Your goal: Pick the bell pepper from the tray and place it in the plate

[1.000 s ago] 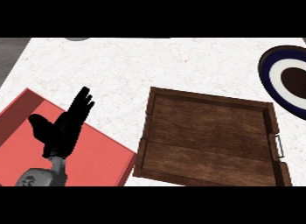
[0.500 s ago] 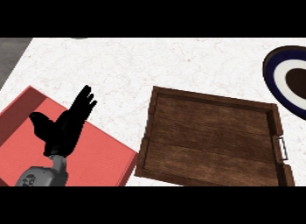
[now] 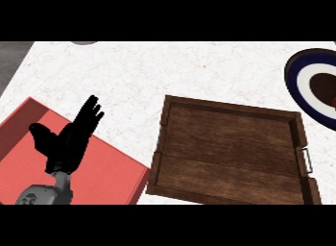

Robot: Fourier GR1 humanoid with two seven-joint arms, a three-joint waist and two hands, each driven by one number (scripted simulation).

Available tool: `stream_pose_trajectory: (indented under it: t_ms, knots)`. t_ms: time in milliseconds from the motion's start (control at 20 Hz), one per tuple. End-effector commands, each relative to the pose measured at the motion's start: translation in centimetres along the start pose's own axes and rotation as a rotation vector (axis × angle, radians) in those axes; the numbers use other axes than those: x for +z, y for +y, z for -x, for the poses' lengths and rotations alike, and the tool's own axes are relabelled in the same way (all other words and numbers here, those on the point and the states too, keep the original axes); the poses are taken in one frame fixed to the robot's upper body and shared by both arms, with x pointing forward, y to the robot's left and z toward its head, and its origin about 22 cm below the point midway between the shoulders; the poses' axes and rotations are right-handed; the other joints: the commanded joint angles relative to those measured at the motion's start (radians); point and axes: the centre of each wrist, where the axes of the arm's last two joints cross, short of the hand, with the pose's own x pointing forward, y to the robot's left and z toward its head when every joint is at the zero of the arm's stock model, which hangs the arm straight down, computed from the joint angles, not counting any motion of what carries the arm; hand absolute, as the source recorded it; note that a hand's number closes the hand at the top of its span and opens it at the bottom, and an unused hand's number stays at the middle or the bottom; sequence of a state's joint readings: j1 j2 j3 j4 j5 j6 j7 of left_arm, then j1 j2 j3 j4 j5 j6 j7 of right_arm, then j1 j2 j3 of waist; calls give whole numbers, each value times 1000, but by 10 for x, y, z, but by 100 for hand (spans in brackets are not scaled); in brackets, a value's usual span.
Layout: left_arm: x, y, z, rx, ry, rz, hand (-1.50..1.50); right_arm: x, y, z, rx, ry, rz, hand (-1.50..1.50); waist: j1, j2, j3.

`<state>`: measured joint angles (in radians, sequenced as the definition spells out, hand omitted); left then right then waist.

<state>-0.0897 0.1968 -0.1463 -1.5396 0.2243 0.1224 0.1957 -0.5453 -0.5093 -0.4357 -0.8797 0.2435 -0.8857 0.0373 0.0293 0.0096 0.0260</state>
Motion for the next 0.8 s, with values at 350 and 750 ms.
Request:
stream_pose_trajectory:
  t_ms: [350,750]
  knots:
    - [17,6,44,-1,175,-56,0,-3,-50,74,-337,12,-116,-150,-32,0,-18]
    - [22,4,45,2,182,-62,0,29,-92,149,-322,-16,-282,-150,-32,-8,-24]
